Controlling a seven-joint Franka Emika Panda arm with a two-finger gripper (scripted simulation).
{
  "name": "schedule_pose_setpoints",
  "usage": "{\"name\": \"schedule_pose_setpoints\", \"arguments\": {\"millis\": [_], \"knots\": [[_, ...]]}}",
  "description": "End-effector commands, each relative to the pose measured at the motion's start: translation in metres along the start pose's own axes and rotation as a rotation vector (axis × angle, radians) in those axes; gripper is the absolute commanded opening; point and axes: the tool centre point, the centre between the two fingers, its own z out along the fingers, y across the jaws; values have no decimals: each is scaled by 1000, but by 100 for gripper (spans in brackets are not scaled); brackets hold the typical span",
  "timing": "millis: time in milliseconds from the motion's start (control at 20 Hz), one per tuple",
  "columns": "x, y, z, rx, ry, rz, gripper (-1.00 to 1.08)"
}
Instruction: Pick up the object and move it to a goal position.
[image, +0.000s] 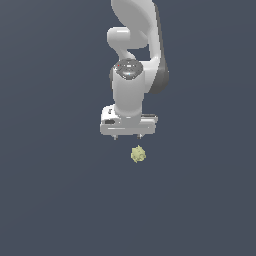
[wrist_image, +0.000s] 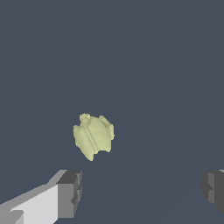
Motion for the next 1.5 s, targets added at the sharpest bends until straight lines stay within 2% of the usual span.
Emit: {"name": "schedule_pose_setpoints", "arguments": {"millis": [0,400,750,1100,1450], "knots": [[0,0,0,0,0,0,100],[3,-4,1,-25,-10,-35,100],[3,-5,1,-25,-10,-30,100],[4,-11,11,-19,-10,37,100],[5,-23,30,-9,-11,165,100]]}}
